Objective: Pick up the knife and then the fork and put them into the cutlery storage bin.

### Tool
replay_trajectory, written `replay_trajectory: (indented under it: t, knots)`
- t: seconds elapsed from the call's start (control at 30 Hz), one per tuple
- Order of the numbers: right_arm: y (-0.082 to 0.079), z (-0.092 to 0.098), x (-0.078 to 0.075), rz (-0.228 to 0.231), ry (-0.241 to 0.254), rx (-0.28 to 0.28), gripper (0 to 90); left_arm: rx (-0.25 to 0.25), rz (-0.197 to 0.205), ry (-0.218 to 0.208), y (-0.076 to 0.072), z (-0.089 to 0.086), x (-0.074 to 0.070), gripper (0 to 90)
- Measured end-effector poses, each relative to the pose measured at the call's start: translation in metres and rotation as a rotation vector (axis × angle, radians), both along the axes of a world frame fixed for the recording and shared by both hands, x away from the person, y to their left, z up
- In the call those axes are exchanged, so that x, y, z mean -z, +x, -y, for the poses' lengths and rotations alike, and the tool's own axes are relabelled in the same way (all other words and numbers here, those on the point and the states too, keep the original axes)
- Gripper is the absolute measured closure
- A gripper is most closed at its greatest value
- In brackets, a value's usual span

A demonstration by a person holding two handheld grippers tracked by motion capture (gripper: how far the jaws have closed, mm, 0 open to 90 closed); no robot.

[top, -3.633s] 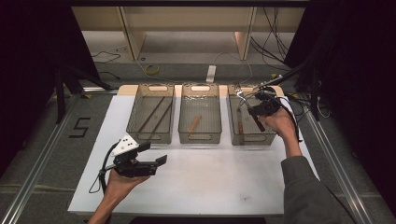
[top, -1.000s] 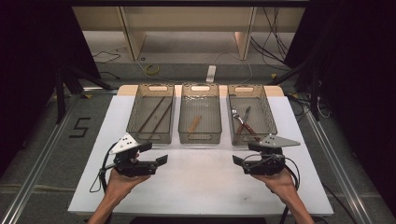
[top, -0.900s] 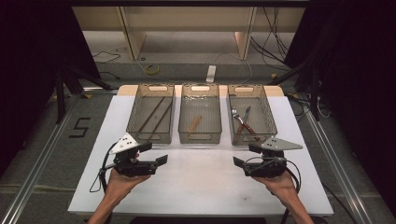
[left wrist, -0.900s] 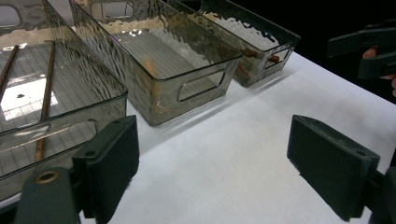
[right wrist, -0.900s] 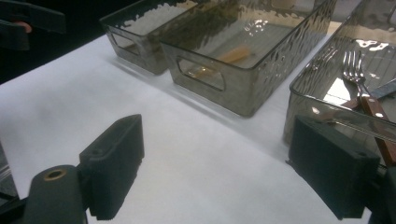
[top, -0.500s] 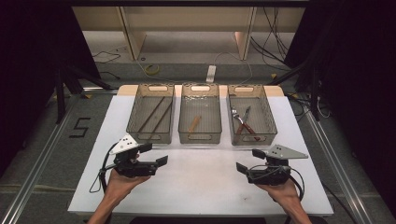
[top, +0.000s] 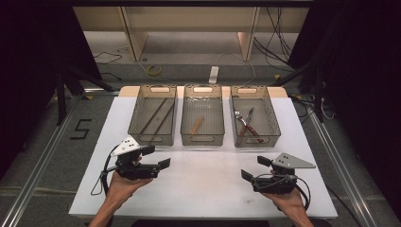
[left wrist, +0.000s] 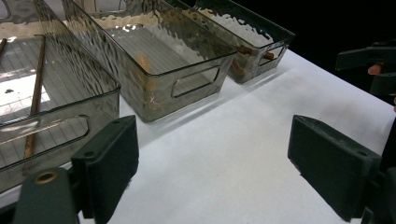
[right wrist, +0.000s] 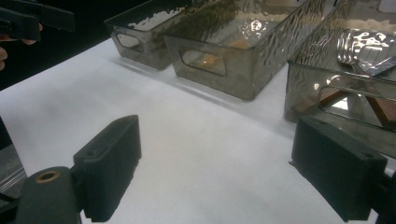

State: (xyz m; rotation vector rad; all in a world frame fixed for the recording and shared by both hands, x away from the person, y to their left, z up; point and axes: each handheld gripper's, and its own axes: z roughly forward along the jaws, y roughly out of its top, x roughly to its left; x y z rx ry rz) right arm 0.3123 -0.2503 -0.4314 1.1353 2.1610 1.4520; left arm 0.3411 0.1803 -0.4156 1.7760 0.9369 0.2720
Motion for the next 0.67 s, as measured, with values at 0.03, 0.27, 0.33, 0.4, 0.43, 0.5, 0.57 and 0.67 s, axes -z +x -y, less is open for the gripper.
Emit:
replay_trajectory:
  t: [0.03, 0.27, 0.33, 0.4, 0.43, 0.5, 0.57, 0.67]
  knots:
    - [-0.0003, 0.0000, -0.0002, 0.002, 0.002, 0.000, 16.5, 0.002, 0.001, 0.002, 0.0002, -0.0001, 0.0001, 15.8]
    - [-0.0003, 0.0009, -0.0008, 0.009, 0.000, 0.001, 16.5, 0.001, 0.001, 0.002, 0.0003, 0.0000, 0.0001, 15.8]
    - [-0.0004, 0.0009, -0.0009, 0.010, 0.000, 0.003, 16.5, 0.004, 0.002, 0.006, 0.0004, -0.0002, 0.0001, 15.7]
    - [-0.0003, 0.0011, -0.0009, 0.011, -0.001, 0.004, 16.5, 0.001, 0.002, 0.002, 0.0004, 0.0001, 0.0001, 15.8]
    - [-0.0002, 0.0011, -0.0008, 0.012, -0.002, 0.005, 16.5, 0.001, 0.002, 0.002, 0.0004, 0.0000, 0.0000, 15.8]
    - [-0.0002, 0.0012, -0.0009, 0.012, -0.002, 0.004, 16.5, 0.001, 0.001, 0.002, 0.0005, 0.0000, 0.0001, 15.7]
    - [-0.0001, 0.0013, -0.0008, 0.011, -0.006, 0.003, 16.5, 0.001, 0.001, 0.002, 0.0004, 0.0002, 0.0001, 15.8]
    - [0.0001, 0.0013, -0.0008, 0.010, -0.007, 0.003, 16.5, 0.001, 0.001, 0.002, 0.0005, 0.0001, 0.0001, 15.8]
